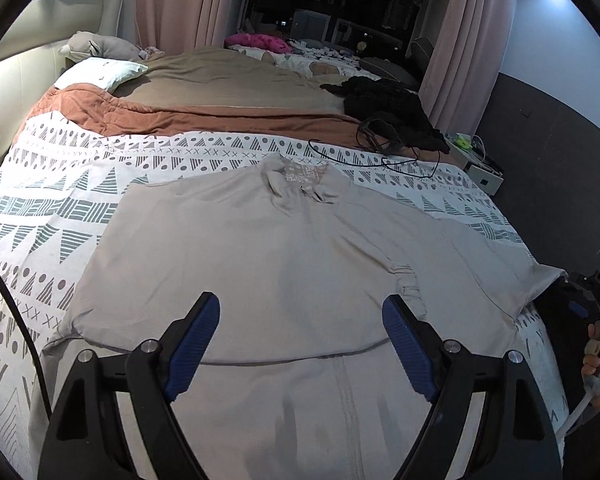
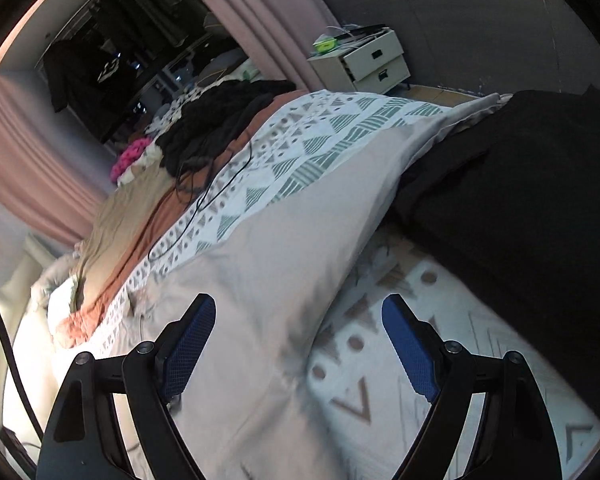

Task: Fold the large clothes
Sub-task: 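Move the right tool toward the cuff of the other jacket sleeve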

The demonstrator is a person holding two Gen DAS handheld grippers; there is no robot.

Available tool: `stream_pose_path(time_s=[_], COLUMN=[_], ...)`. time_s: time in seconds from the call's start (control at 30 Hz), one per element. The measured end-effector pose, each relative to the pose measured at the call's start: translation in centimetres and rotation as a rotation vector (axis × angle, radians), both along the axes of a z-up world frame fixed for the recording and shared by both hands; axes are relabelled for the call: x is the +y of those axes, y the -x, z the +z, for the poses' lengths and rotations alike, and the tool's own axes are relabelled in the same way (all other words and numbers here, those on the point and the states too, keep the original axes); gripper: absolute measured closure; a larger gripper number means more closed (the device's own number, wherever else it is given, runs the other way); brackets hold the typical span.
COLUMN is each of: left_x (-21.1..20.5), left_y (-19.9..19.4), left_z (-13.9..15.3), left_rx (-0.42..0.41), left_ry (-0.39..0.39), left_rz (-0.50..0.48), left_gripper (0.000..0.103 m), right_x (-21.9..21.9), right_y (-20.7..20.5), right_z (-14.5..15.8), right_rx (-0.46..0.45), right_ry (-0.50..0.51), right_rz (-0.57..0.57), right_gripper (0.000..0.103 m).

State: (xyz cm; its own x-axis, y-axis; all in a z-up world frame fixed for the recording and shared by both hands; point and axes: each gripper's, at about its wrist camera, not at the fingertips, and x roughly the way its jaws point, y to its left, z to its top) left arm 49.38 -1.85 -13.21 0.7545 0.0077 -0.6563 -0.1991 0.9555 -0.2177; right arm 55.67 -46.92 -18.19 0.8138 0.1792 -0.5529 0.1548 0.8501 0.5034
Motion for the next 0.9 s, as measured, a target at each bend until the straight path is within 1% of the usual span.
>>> stream_pose_path(time_s=[0.1, 0.2, 0.37, 0.57, 0.6, 0.63, 0.7, 0.77, 0.83, 0.9], left_x=[-0.1, 0.0, 0.0, 1.0, 1.0, 1.1, 1.0, 0.6, 0.5, 0.6], left_y=[-0.8, -1.4, -1.9, -2.5, -2.7, -3.0, -3.1, -3.2, -3.3, -3.3], left_z=[-1.1, -2.3, -4.7, -7.7, -8.1, -8.3, -8.3, -8.3, -8.6, -8.8], left_rx=[0.027, 0.056, 0.112, 0.144, 0.159, 0.176, 0.164, 0.170, 0.177, 0.186], left_ry=[0.009, 0.003, -0.029, 0.028, 0.039, 0.055, 0.068, 0.032, 0.028, 0.041], left_rz=[0.004, 0.011, 0.015, 0.036, 0.041, 0.043, 0.025, 0.027, 0.019, 0.016], left_gripper=[0.018, 0.018, 0.018, 0.018, 0.018, 0.018, 0.018, 0.018, 0.018, 0.018], right_x=[-0.8, -1.2, -1.6, -2.6, -2.6, -2.6, -2.5, -2.6, -2.5, -2.0], right_y=[-1.1, -2.5, -4.9, -8.0, -8.4, -8.8, -9.4, -10.0, -10.5, -10.3], right_z=[-1.3, -2.4, -3.3, -4.2, -4.1, -4.1, -4.0, -4.1, -4.4, -4.1], right_rx=[0.001, 0.009, -0.007, 0.017, 0.019, 0.019, 0.018, 0.021, 0.032, 0.026], right_ry=[-0.035, -0.040, -0.014, 0.010, 0.017, 0.027, 0.044, 0.051, 0.068, 0.096], right_rz=[0.006, 0.013, 0.036, 0.055, 0.057, 0.060, 0.046, 0.035, 0.014, -0.013], right_gripper=[0.019, 0.018, 0.019, 0.019, 0.019, 0.019, 0.019, 0.019, 0.019, 0.028])
